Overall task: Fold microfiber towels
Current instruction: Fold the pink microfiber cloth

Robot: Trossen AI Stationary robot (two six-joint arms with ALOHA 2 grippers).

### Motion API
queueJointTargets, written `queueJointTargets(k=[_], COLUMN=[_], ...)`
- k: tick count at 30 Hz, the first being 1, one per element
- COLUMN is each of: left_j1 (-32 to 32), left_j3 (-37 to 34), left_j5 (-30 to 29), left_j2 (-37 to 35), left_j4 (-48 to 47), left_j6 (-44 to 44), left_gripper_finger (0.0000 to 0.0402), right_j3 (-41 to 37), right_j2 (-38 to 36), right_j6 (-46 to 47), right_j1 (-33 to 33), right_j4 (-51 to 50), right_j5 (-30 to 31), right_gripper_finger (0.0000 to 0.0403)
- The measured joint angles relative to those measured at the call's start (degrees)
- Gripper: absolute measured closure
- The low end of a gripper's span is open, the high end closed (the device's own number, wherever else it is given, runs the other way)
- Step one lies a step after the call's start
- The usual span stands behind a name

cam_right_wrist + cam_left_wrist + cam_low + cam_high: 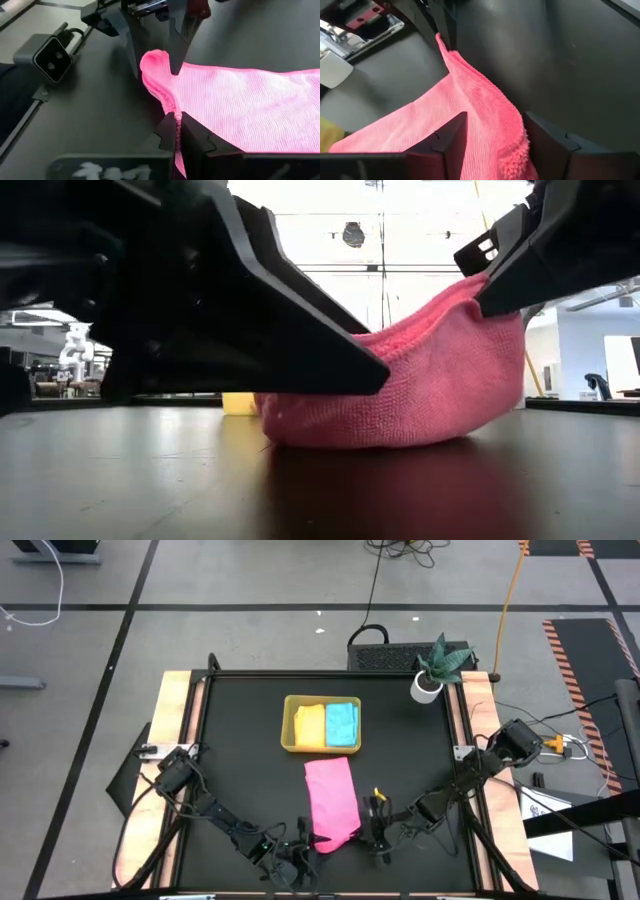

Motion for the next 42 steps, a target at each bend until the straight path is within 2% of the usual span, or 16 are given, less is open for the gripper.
queueJointTargets(k=[5,16,21,23,29,35,38,42], left_j1=[-0.4,-2.0,-2.0,-2.1,-2.4,-1.7,-0.5,1.2], left_j3=[0.0,1.6,5.8,8.0,13.2,12.4,11.0,10.6], left_j5=[-0.1,4.3,9.8,11.6,11.8,16.0,20.0,23.2], left_j2=[0.0,0.0,0.0,0.0,-0.1,-0.2,-0.1,0.4], left_j4=[-0.2,-2.2,-3.0,-3.0,-6.2,-12.0,-11.8,-8.0], left_j6=[-1.6,-4.8,-7.7,-7.3,-2.4,-3.8,-6.1,-9.7], left_gripper_finger=[0.0251,0.0392,0.0391,0.0396,0.0382,0.0374,0.0353,0.0292], right_j3=[0.0,0.0,0.0,0.0,0.0,-1.6,-3.3,-5.6], right_j2=[0.0,0.0,0.0,0.0,0.0,0.0,0.0,0.0], right_j6=[1.0,2.2,0.3,-0.3,-1.3,1.2,3.5,5.6], right_j1=[0.0,3.1,6.4,7.7,9.5,9.3,9.1,9.0], right_j4=[-1.8,-4.8,-3.5,-1.7,1.5,-0.7,-1.1,-0.2], right_j5=[0.2,-0.7,-9.0,-10.4,-10.5,-8.6,-8.8,-8.8], right_gripper_finger=[0.0399,0.0399,0.0399,0.0399,0.0399,0.0399,0.0399,0.0399])
